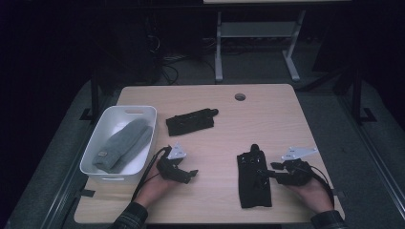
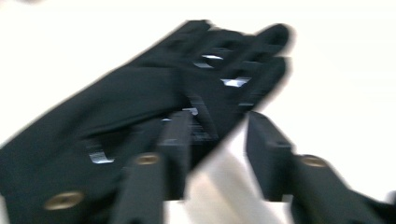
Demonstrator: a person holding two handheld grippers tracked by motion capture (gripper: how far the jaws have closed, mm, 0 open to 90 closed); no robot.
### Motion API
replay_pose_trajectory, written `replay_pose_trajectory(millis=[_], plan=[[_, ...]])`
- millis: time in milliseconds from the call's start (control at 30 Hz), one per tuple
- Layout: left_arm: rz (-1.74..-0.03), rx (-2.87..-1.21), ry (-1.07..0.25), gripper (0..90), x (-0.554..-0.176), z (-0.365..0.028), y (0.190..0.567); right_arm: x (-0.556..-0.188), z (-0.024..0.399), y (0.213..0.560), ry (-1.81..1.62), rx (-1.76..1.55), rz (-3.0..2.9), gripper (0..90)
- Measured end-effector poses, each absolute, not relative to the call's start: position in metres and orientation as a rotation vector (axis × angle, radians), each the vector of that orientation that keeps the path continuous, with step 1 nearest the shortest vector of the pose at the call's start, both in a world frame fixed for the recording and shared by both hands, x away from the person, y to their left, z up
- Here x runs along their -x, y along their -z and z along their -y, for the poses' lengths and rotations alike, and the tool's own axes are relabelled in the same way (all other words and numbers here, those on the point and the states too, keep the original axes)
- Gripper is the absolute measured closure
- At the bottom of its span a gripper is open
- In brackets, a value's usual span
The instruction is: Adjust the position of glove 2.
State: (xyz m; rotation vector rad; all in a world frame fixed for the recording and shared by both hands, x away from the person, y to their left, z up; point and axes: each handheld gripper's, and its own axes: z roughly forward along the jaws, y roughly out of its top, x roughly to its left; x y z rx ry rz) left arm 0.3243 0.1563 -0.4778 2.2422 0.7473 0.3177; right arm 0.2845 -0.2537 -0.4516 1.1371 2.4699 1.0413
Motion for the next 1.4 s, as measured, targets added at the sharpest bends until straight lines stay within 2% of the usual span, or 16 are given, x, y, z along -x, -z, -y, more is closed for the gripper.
replay_pose_trajectory(millis=[67,167,500,633,733,933,1267,1400], plan=[[-0.748,-2.242,-0.317,12.4,-0.324,-0.156,0.478,-0.291,0.262,0.454,-1.034,-1.17,-2.423,44.4],[-0.748,-2.243,-0.316,12.4,-0.324,-0.156,0.478,-0.3,0.273,0.457,-1.02,-1.213,-2.353,36.2],[-0.747,-2.254,-0.317,14.3,-0.326,-0.157,0.476,-0.316,0.298,0.478,-0.942,-1.334,-2.24,18.8],[-0.762,-2.264,-0.342,26.0,-0.33,-0.154,0.468,-0.316,0.299,0.48,-0.948,-1.339,-2.235,17.5],[-0.79,-2.244,-0.348,46.5,-0.335,-0.152,0.461,-0.315,0.299,0.482,-0.967,-1.334,-2.219,14.4],[-0.844,-2.242,-0.356,89.1,-0.352,-0.147,0.45,-0.315,0.299,0.483,-0.972,-1.332,-2.216,14.2],[-0.939,-2.182,-0.419,89.4,-0.393,-0.137,0.439,-0.315,0.299,0.483,-0.973,-1.332,-2.217,13.8],[-0.966,-2.188,-0.481,89.4,-0.412,-0.135,0.437,-0.315,0.299,0.483,-0.972,-1.33,-2.219,13.5]])
